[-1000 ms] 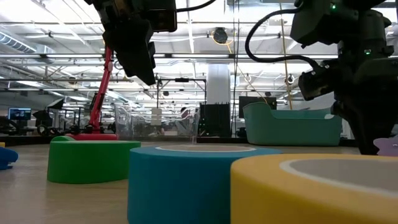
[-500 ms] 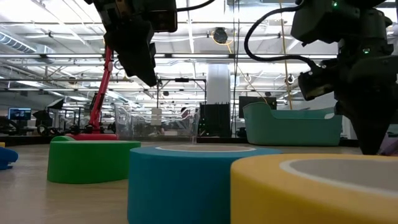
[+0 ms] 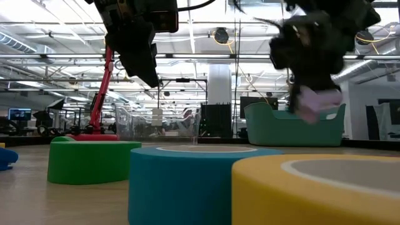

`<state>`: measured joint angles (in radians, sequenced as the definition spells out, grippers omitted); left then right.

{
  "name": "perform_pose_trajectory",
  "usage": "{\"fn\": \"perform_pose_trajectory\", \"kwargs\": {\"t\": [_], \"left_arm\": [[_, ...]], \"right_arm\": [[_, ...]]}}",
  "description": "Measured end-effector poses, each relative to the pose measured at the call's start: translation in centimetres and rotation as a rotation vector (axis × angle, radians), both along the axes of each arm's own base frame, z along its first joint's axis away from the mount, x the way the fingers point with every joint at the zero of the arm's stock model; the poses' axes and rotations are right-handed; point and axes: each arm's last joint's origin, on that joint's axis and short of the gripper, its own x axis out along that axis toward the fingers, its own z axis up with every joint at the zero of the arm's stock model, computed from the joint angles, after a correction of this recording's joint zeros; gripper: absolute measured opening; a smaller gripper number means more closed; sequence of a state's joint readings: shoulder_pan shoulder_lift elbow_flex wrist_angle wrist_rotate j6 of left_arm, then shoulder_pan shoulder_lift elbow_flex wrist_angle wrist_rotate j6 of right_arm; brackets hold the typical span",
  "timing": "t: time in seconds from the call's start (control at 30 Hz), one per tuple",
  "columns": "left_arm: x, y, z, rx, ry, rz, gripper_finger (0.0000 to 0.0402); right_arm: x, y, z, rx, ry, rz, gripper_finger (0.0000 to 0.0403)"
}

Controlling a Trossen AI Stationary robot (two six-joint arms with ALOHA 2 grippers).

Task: Pick and place Stapler, Stapler remover, tape
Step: Put the violet staple remover into the orange bin

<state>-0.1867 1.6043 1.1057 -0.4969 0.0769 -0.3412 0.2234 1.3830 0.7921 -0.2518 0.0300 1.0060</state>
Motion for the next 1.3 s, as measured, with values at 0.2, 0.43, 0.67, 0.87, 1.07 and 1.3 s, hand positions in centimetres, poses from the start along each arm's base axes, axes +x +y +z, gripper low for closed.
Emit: {"fn": "perform_pose_trajectory", "kwargs": {"t": [0.2, 0.43, 0.67, 0.87, 1.07, 1.3], "left_arm": [[-0.2, -0.1, -0.1, 0.005, 0.017, -0.008, 0.0021], [-0.5, -0.8, -0.2, 0.042, 0.033, -0.03, 0.0021], [-0.5, -0.8, -0.2, 0.067, 0.024, -0.03, 0.0021], [-0.4, -0.8, -0.2, 0.072, 0.015, -0.04, 0.0021], [-0.4, -0.8, -0.2, 0.076, 0.013, -0.048, 0.0021], [-0.5, -0.8, -0.2, 0.072, 0.024, -0.052, 0.0021]], "right_arm": [[-1.8, 0.1, 3.8, 0.141, -0.131, -0.116, 0.0], [-8.6, 2.8, 5.3, 0.214, 0.068, -0.322, 0.0], [-12.7, 5.6, 7.0, 0.258, 0.288, -0.489, 0.0], [-14.1, 8.5, 7.6, 0.213, 0.499, -0.516, 0.0], [-13.7, 11.2, 7.1, 0.123, 0.639, -0.489, 0.0], [-13.8, 14.0, 5.7, 0.093, 0.754, -0.452, 0.0]]}}
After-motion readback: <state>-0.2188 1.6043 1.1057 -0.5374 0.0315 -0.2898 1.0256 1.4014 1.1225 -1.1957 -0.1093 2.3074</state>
